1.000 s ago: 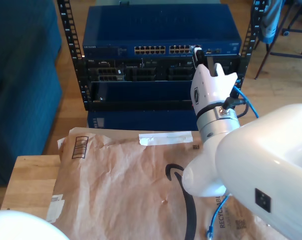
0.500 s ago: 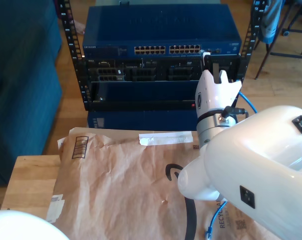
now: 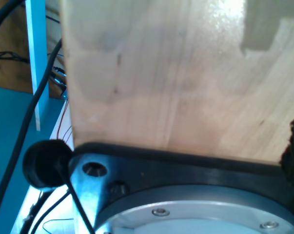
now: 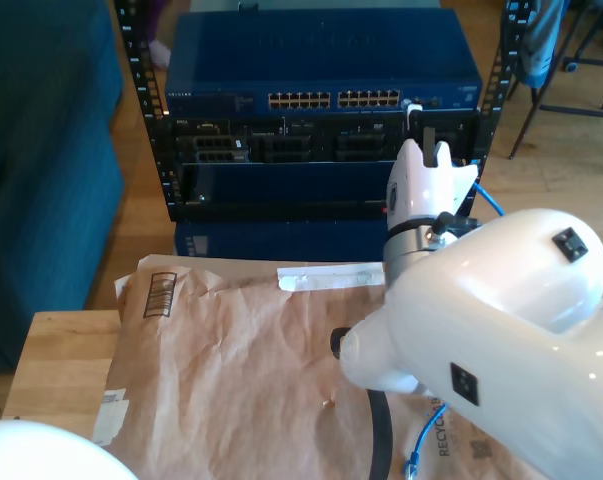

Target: Grab the cable and plug it in

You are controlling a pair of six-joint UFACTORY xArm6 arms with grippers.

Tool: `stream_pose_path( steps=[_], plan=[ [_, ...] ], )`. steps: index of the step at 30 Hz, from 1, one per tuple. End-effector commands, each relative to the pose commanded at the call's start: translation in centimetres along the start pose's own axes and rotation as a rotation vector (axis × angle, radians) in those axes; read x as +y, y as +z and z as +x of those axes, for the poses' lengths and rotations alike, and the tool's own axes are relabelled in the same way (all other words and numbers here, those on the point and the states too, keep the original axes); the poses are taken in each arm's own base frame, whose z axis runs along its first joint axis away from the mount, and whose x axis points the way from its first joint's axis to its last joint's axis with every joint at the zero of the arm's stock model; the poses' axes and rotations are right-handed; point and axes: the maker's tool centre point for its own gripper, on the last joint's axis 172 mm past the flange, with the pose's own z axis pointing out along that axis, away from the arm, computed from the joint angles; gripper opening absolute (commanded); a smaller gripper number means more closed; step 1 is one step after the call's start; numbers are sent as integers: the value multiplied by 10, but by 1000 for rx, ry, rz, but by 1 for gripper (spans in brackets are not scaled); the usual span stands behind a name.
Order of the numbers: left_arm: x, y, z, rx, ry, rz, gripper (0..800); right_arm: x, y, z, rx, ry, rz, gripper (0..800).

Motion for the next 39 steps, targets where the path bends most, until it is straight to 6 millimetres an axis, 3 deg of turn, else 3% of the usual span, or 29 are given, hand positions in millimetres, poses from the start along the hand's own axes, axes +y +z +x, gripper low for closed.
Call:
stream_pose_path(
  steps=[9,20,35,39],
  plan=[
    [0,0,0,0,0,0,800,21,19,9,90,-59,-10,0],
    [0,0,0,0,0,0,800,57,35,-4,76,-99,-57,0],
    [0,0,0,0,0,0,800,59,54,28,133,-94,-45,0],
    [0,0,0,0,0,0,800,62,59,21,91,-102,-58,0]
  ],
)
